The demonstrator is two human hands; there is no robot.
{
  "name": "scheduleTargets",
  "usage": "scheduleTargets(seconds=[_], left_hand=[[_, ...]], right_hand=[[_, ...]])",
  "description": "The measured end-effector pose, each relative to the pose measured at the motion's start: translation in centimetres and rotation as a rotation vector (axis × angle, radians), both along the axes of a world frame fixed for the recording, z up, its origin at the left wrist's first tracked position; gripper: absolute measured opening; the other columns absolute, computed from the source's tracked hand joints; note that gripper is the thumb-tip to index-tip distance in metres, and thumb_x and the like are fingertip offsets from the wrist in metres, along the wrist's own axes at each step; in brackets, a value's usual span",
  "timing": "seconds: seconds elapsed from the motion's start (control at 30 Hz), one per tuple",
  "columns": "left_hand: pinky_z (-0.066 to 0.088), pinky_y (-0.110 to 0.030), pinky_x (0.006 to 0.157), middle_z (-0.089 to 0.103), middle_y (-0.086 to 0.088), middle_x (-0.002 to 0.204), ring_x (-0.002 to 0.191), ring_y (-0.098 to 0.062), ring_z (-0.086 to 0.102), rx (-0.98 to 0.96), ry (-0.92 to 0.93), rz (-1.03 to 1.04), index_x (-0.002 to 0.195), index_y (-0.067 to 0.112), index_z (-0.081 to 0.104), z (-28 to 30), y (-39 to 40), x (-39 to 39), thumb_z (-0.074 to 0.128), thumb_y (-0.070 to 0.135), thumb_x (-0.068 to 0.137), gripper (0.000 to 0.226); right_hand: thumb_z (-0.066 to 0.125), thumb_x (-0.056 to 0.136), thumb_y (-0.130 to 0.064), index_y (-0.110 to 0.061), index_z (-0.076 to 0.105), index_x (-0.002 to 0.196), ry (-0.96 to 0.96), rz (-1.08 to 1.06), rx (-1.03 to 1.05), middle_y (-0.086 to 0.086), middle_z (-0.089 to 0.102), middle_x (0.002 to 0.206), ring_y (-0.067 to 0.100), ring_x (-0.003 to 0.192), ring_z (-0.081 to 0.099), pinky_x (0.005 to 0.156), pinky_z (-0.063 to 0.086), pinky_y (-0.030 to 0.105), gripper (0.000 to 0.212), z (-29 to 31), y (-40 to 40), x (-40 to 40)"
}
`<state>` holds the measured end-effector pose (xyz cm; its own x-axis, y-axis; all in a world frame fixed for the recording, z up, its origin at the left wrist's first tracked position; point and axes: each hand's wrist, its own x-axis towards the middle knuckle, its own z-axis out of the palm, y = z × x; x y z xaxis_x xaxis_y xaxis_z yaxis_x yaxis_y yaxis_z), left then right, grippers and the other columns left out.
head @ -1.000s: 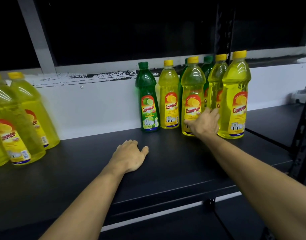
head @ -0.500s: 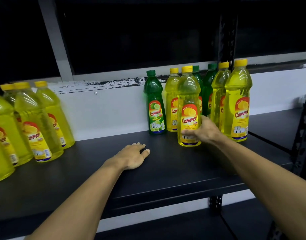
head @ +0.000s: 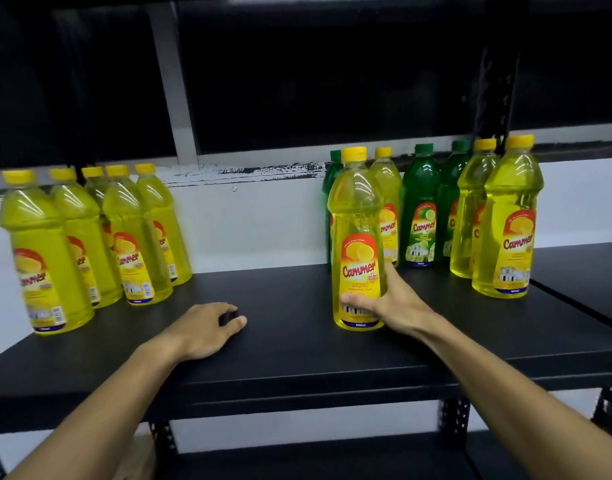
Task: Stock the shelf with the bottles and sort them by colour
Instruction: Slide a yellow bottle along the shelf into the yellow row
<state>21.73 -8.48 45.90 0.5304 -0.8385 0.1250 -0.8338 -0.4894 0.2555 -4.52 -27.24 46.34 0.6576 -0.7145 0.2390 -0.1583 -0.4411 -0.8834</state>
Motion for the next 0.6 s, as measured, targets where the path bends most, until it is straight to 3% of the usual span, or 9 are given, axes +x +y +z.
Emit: scheduleTargets(seconds=[0.3,0.6], left_hand=[[0.025,-0.029,0.113,0.041,0.003,0.152,0.141,-0.018,0.033,-0.088,0.030,0.059,0.142,0.023,0.049,-1.2,0.8,0.9,0.039,0.042,0.101,0.046],[0.032,-0.030,0.111,0.045,0.002,0.149,0.137,-0.019,0.039,-0.106,0.014,0.059,0.141,0.022,0.049,-1.2,0.8,0.9,0.034,0.029,0.102,0.042]], right_hand=[[0.073,0.042,-0.083,-0.042,0.038,0.119,0.054,0.085,-0.049,-0.017,0.065,0.110,0.009,0.100,0.065,0.093,0.053,0.043,0.094,-0.9,4.2,5.7],[0.071,0.054,-0.077,-0.043,0.034,0.118,0.084,0.150,-0.088,-0.014,0.063,0.112,0.008,0.101,0.064,0.093,0.052,0.043,0.082,-0.8,7.0,9.3]])
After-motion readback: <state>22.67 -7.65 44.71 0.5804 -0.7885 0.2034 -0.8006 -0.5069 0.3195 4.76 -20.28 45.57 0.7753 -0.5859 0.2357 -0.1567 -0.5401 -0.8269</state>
